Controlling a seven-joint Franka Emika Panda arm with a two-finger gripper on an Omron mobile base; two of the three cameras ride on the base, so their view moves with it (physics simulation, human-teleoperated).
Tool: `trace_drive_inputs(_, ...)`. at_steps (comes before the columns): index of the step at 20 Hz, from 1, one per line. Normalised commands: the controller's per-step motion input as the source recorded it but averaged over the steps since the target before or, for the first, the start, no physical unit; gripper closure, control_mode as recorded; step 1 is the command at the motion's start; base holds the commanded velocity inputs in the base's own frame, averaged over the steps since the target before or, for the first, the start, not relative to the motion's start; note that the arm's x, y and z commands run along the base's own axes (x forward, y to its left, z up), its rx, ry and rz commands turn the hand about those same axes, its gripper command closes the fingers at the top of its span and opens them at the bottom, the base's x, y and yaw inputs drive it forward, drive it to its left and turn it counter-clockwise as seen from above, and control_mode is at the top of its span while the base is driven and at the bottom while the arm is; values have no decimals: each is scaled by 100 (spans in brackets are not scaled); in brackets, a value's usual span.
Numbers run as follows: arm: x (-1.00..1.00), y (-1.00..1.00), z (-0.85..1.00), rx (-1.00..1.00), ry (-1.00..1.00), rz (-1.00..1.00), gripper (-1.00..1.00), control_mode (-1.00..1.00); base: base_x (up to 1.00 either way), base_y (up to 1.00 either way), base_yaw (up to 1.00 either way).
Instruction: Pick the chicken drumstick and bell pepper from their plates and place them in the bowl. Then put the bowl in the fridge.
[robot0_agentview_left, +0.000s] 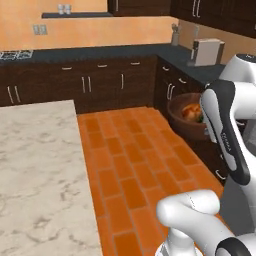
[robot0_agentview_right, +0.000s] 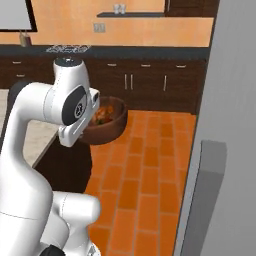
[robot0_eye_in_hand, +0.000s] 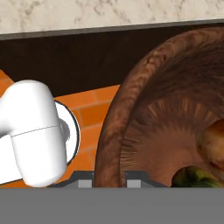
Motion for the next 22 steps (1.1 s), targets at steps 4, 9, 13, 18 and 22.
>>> trace_drive_inputs(4,0,0,0,0,0,0,100,100,100,-28,-10)
trace_drive_inputs(9,0,0,0,0,0,0,100,100,68,-3,-29)
trace_drive_inputs(13,0,0,0,0,0,0,100,100,7,0,-82)
trace_drive_inputs(18,0,0,0,0,0,0,100,100,4,5,-87)
trace_drive_inputs(22,0,0,0,0,0,0,100,100,17,28,-83)
